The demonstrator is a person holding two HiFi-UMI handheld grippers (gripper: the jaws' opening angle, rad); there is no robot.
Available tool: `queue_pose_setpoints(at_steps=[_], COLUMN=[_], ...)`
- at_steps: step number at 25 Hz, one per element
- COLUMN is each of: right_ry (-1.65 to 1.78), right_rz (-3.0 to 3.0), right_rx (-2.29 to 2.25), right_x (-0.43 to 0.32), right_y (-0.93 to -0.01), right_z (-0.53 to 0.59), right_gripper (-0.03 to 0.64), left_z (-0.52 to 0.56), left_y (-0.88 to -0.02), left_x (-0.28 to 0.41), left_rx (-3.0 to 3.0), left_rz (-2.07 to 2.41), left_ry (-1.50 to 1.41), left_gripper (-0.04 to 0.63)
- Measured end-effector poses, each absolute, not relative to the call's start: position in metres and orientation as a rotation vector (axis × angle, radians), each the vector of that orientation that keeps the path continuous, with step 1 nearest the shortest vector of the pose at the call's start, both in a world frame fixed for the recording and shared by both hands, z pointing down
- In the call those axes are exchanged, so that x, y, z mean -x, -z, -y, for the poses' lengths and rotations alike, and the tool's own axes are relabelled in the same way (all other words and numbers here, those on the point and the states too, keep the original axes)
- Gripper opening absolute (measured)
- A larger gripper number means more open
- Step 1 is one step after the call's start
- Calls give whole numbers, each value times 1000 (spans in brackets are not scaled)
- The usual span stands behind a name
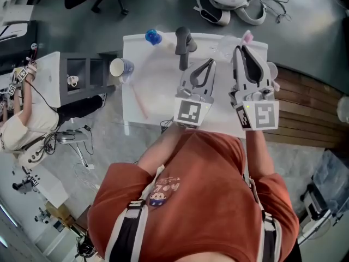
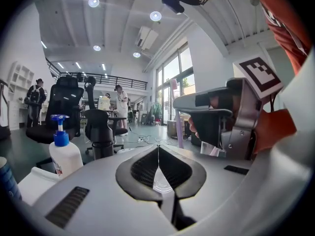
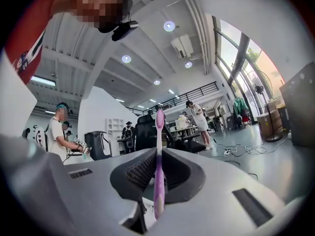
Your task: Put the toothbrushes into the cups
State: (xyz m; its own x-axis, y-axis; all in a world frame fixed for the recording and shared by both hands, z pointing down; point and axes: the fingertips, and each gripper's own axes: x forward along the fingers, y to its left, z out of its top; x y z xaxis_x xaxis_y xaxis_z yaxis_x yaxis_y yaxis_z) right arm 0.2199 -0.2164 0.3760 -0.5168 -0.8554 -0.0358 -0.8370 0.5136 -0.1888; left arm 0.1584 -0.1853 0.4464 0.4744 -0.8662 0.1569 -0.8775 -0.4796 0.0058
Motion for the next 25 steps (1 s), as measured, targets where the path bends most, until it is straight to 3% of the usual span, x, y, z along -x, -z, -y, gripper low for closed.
queue_pose_setpoints(at_steps=[12, 25], right_ry=[98, 299], right_rz=[-2570, -2667], right_rx=[1505, 1678], right_x=[-211, -217], right_y=[-400, -464], right_z=[233, 229], right_gripper=[43, 41], left_z=[181, 179], left_y=[-460, -463], left_x=[-149, -148], left_rx=[-2595, -2595], left_rz=[1576, 1574], left_ry=[-230, -227], left_gripper=[20, 20])
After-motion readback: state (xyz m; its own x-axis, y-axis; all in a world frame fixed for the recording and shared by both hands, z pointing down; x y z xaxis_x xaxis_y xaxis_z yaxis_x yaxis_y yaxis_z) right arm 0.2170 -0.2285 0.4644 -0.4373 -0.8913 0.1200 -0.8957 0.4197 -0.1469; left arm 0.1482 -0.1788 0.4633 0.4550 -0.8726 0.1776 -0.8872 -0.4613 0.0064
